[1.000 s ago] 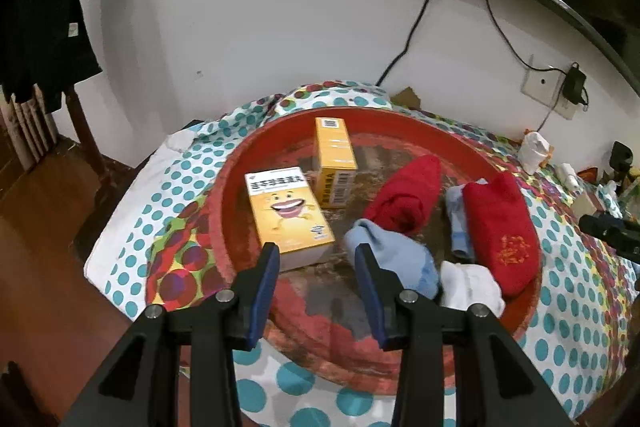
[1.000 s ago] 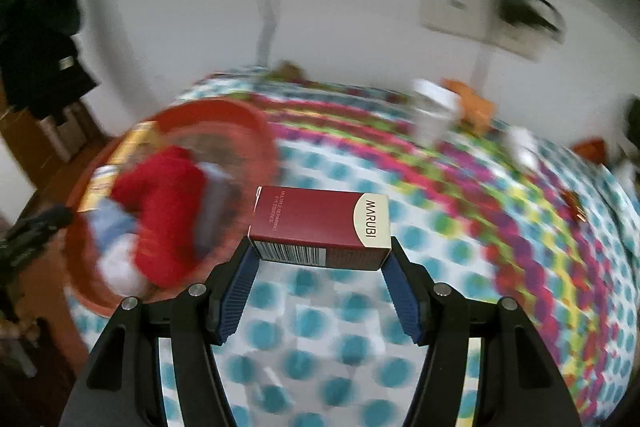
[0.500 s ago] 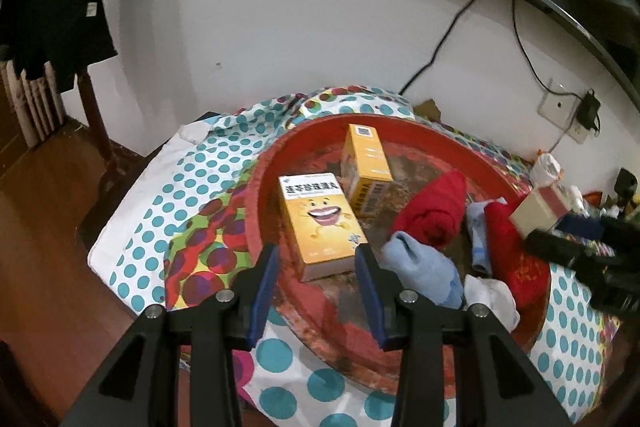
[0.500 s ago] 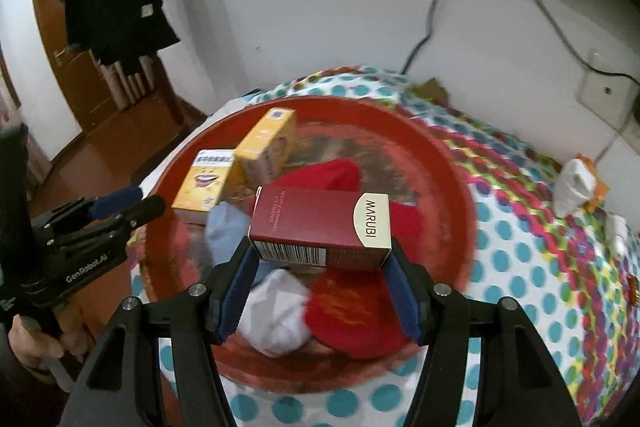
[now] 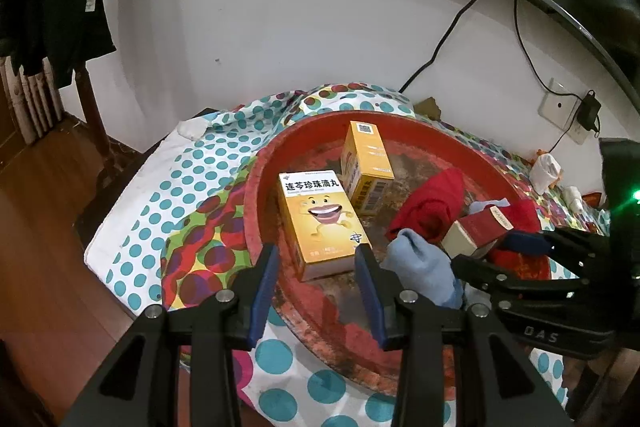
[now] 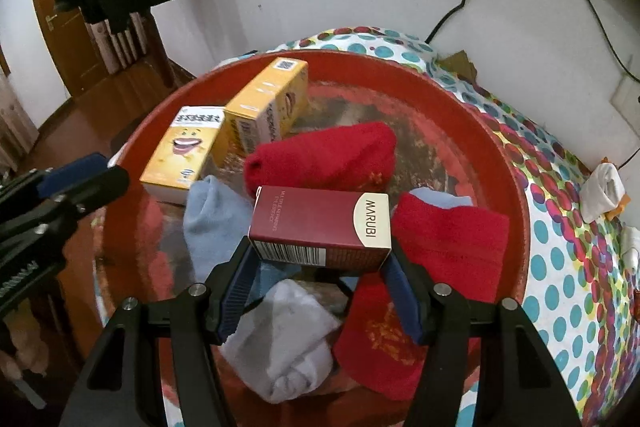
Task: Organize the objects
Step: 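Lower the MARUBI box into the red tray and open the right tool, then reach right tool to a white sock on the bed and grasp it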
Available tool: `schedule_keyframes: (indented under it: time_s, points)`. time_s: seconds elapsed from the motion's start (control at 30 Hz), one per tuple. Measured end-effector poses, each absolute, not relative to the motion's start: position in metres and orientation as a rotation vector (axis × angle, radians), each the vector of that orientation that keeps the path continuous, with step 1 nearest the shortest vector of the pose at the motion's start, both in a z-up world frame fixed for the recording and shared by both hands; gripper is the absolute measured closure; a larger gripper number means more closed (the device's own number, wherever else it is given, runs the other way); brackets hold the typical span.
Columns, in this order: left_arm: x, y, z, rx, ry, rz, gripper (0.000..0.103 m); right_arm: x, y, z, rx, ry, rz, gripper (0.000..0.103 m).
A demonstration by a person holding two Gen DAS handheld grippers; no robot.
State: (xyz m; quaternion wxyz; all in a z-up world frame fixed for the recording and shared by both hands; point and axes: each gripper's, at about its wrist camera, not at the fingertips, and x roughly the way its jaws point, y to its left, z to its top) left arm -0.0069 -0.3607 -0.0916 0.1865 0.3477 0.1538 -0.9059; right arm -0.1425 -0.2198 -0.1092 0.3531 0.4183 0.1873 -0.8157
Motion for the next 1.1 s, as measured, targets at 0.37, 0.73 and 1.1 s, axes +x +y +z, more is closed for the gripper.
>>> schedule_keyframes:
  time_s: [0.37,0.73,1.1]
  points:
    - [-0.009,-0.357,-0.094,0.984,0.424,-2.553,0.063,-0.130,-0.200,-0.094,1.034,0.390,-2.066,0.032]
    - [-0.012,-0.342,-0.093,0.990,0.330,-2.579,0.063,-0.139,-0.108,-0.074,1.005,0.245,-2.160,0.028]
    - [-0.014,-0.338,-0.095,1.012,0.409,-2.621,0.063,-0.235,0.036,-0.106,1.186,0.124,-2.549,0.028]
